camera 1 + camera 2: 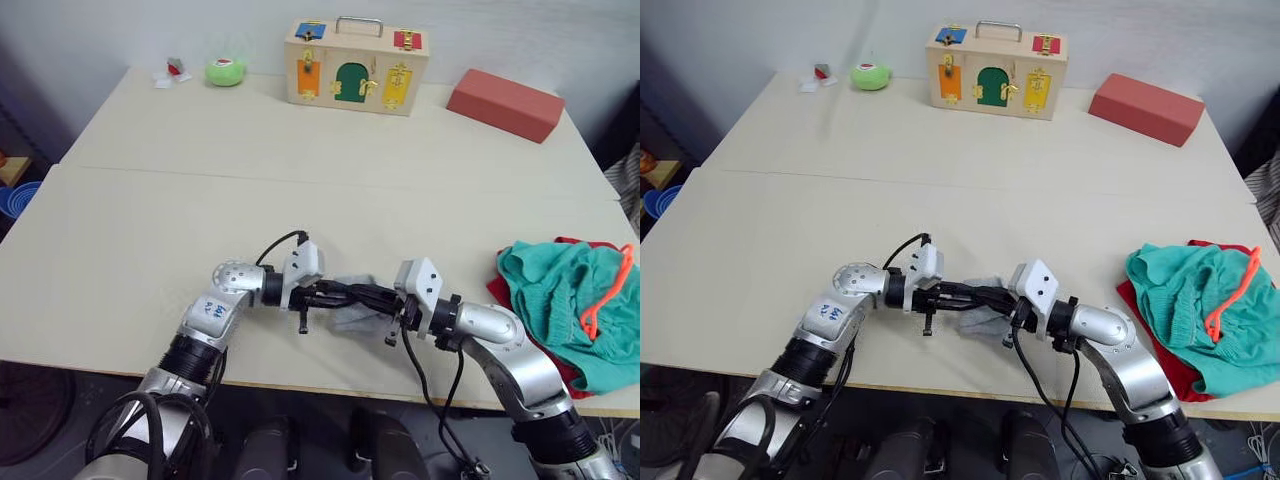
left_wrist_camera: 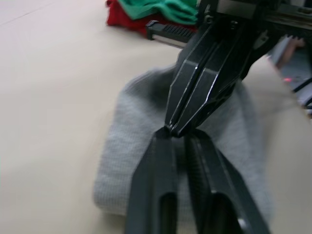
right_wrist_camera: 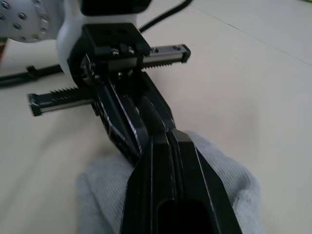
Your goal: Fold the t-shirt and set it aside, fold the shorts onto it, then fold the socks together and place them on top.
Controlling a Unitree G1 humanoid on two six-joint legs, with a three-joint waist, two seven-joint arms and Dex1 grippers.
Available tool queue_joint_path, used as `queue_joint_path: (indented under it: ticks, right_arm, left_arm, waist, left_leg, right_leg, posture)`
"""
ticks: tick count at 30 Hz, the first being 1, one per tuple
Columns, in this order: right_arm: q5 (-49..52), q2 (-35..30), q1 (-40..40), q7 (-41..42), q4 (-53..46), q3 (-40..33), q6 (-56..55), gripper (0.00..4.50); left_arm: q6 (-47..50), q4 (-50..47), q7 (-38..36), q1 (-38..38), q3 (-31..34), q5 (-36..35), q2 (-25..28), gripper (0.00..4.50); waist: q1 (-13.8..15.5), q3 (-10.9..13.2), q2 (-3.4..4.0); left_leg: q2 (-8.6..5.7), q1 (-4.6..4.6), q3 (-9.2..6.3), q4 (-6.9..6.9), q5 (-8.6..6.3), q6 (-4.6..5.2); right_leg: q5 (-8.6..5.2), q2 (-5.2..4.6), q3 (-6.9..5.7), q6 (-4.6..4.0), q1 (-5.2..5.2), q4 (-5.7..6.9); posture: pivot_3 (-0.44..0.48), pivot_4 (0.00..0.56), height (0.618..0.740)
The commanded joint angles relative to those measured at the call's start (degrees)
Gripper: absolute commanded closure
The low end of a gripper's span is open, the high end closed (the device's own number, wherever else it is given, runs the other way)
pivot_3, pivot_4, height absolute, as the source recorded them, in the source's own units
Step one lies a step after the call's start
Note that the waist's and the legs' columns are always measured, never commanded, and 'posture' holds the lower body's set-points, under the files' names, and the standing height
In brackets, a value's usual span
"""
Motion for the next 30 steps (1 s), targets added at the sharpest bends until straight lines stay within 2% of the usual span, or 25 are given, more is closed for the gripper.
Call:
queue_joint_path:
  ticks: [1, 9, 12, 16, 19, 22, 25, 28, 29, 30]
  right_arm:
    - [-1.66, 0.87, 0.78, 0.68, 4.70, -0.99, -5.58, 4.50]
    - [1.79, 2.25, 2.13, -0.87, 11.63, -8.40, -7.75, 4.50]
    - [3.79, 2.27, 3.11, -0.69, 9.10, -10.52, -6.49, 4.50]
    - [15.74, -0.17, 5.44, -3.06, -2.73, -15.25, 9.58, 4.50]
    - [30.49, -5.49, 6.28, -7.01, -10.94, -19.70, 28.36, 3.90]
    - [39.56, -13.17, 8.22, -6.48, -13.28, -21.70, 41.91, 2.90]
    - [47.50, -14.31, 7.46, -11.88, -11.20, -24.44, 50.67, 1.86]
    - [53.03, -14.00, 5.73, -19.42, -7.95, -24.21, 60.25, 0.76]
    - [55.03, -13.50, 5.17, -21.49, -7.14, -24.20, 62.51, 0.47]
    - [59.11, -12.76, 4.63, -23.66, -5.96, -24.14, 64.37, 0.47]
  left_arm:
    - [-1.51, 0.64, 1.27, 0.30, -1.50, 3.29, 0.10, 4.45]
    - [-2.31, -0.42, 1.04, 2.65, -0.53, 3.09, 0.56, 4.45]
    - [-3.33, -0.67, 1.23, 2.91, -0.27, 3.30, 0.36, 4.45]
    - [-3.45, -1.14, 1.59, 2.46, 0.26, 2.63, -0.58, 4.45]
    - [-3.59, -1.58, 1.66, 2.14, 0.63, 2.43, -0.83, 4.50]
    - [-3.89, -0.96, 1.53, 1.87, 0.54, 2.91, -0.81, 4.50]
    - [-4.06, -0.45, 1.62, 1.91, 0.50, 3.18, -0.90, 4.50]
    - [-4.34, -0.44, 1.68, 2.47, 0.37, 3.45, -0.86, 4.50]
    - [-4.36, -0.58, 1.68, 2.64, 0.33, 3.51, -0.82, 4.50]
    - [-4.25, -0.66, 1.64, 2.73, 0.38, 3.45, -0.79, 4.50]
  waist:
    - [0.01, 0.00, 0.00]
    - [0.12, -0.01, 0.01]
    - [0.10, -0.01, 0.02]
    - [0.16, -0.01, 0.04]
    - [0.24, -0.01, 0.06]
    - [0.47, -0.02, 0.05]
    - [0.42, -0.02, 0.04]
    - [0.28, -0.02, 0.04]
    - [0.30, -0.02, 0.04]
    - [0.28, -0.02, 0.04]
  left_leg:
    - [0.02, 0.00, -0.01, 0.00, 0.00, 0.00]
    - [0.09, 0.20, -0.04, -0.02, 0.00, -0.03]
    - [0.09, 0.19, -0.04, -0.07, 0.00, -0.04]
    - [0.10, 0.18, -0.04, -0.09, 0.00, -0.05]
    - [0.11, 0.16, -0.07, -0.08, -0.01, -0.03]
    - [0.12, 0.14, -0.13, -0.11, -0.06, 0.05]
    - [0.15, 0.12, -0.19, -0.15, -0.15, 0.19]
    - [0.15, 0.13, -0.16, -0.14, -0.13, 0.17]
    - [0.15, 0.13, -0.16, -0.14, -0.13, 0.17]
    - [0.15, 0.12, -0.15, -0.14, -0.13, 0.18]
  right_leg:
    - [0.00, -0.01, 0.01, 0.00, -0.01, 0.00]
    - [0.13, -0.09, 0.08, -0.15, 0.10, -0.16]
    - [0.13, -0.10, 0.08, -0.15, 0.09, -0.21]
    - [0.13, -0.09, 0.08, -0.16, 0.07, -0.23]
    - [0.16, -0.13, 0.10, -0.17, 0.08, -0.26]
    - [0.17, -0.16, 0.07, -0.19, 0.09, -0.34]
    - [0.16, -0.16, 0.02, -0.19, 0.12, -0.45]
    - [0.17, -0.15, 0.02, -0.19, 0.12, -0.44]
    - [0.17, -0.15, 0.02, -0.20, 0.11, -0.44]
    - [0.18, -0.15, 0.02, -0.21, 0.11, -0.42]
  posture:
    - [0.000, 0.150, 0.740]
    - [0.000, 0.150, 0.740]
    - [0.000, 0.150, 0.740]
    - [0.000, 0.150, 0.740]
    - [0.000, 0.150, 0.740]
    - [0.000, 0.150, 0.740]
    - [0.000, 0.150, 0.740]
    - [0.000, 0.150, 0.740]
    - [0.000, 0.150, 0.740]
    - [0.000, 0.150, 0.740]
